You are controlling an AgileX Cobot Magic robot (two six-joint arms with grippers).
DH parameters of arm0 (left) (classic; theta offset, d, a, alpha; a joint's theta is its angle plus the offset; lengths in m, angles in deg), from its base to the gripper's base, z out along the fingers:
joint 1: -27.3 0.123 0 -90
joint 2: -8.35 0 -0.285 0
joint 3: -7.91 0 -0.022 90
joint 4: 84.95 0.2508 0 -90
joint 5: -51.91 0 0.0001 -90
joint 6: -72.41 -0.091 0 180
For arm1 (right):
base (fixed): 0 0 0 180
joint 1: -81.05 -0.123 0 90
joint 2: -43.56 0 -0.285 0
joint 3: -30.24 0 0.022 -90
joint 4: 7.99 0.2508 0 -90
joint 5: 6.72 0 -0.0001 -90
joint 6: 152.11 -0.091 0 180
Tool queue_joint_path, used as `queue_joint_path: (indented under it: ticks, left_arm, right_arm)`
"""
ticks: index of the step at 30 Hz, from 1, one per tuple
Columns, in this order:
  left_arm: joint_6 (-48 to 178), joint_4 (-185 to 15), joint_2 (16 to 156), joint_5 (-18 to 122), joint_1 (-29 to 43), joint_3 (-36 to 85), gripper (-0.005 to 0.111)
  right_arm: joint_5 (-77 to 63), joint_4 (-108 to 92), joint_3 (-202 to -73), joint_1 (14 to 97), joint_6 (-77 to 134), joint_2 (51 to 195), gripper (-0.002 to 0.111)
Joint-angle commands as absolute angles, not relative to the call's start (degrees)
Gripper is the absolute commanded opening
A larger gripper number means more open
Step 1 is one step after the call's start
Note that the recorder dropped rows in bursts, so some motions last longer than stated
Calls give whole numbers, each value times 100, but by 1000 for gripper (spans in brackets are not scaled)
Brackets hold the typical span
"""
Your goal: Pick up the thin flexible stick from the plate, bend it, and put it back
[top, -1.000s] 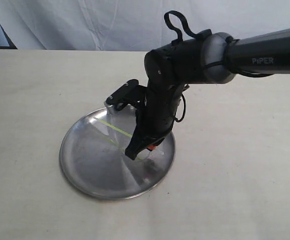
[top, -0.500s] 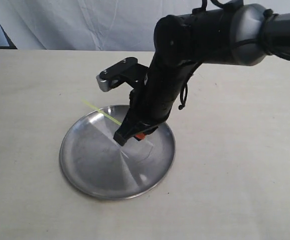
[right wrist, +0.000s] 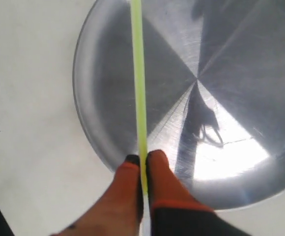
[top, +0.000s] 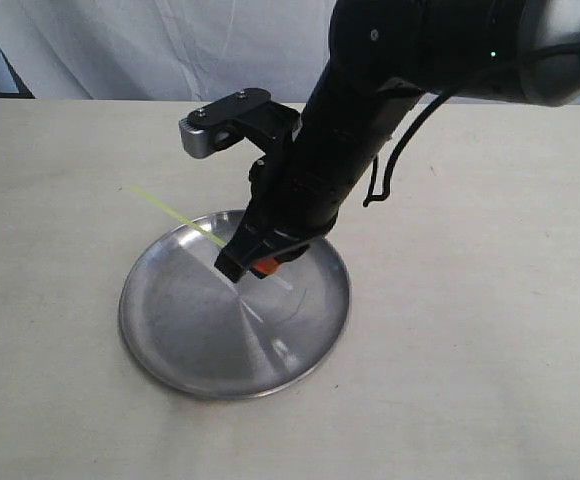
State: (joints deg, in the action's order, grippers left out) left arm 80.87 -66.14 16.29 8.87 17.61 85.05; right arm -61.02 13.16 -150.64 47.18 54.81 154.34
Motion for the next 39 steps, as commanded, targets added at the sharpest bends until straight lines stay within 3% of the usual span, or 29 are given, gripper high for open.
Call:
queue_joint_path:
  ticks: [1,9,13,17,20,29,39]
  left_arm:
    - [9422,-7057,1613,153,1749,8512,0]
    - [12846,-8093,1613,3778,1749,8512,0]
    - [13997,-8159,1870,4802,1742,8449,0]
    - [14158,-8037,2312,4608,1685,8390,0]
    - [14383,-8001,2684,4274,1491,8263,8]
    - [15004,-7833,3995,3835,1145,8196,61]
    - [16832,-5958,5059,2606,1113,7978,62]
  right_arm:
    - [-6158,1482,-15052,4734,5554,15365,-1]
    - [-6465,1692,-15052,4734,5688,15365,-1]
    - [-6613,1931,-15052,4734,5895,15301,-1]
    - [-6633,2080,-15052,4734,5983,15148,-1]
    - [-6644,2084,-15052,4734,5983,15049,-1]
    - [-6633,2123,-15052,4734,5983,14887,-1]
    - [-6598,2369,-15052,4734,5983,14888,-1]
